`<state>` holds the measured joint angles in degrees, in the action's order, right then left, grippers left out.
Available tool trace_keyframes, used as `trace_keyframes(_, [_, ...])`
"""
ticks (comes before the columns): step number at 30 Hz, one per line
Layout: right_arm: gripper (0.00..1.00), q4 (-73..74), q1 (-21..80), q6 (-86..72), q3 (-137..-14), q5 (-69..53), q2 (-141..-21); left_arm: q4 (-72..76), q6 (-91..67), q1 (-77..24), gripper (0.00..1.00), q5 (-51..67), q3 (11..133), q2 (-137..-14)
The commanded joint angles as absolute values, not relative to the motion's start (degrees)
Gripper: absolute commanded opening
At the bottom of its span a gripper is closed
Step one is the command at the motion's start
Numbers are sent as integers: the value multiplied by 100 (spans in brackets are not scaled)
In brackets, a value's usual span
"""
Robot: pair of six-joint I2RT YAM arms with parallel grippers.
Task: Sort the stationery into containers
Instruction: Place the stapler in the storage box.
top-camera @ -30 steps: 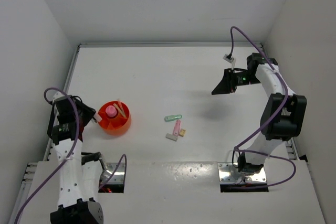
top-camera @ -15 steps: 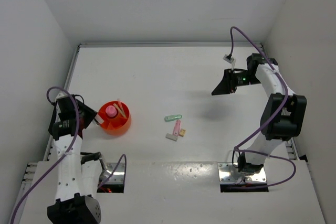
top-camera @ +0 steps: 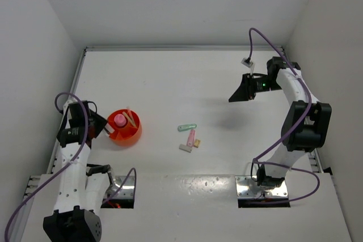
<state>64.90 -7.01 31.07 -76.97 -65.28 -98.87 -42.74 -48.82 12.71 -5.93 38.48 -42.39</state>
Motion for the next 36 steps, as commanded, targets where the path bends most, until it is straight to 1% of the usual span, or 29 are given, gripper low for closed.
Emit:
trace_keyframes(1, [22,6469,-686,3296,-7910,-6820,-9896,-3921,-5036,1187,0,-756,3780,-4263])
trace_keyframes(12, [22,6521,-686,3296,-7910,-6820,-9896,-3648,-5203,959,0,-932,3665,-4368])
trace_keyframes(36, [23,6627,-686,3401,-7910,-6820,-9949,-3753,-5361,545,0,-1529,3454,-4148])
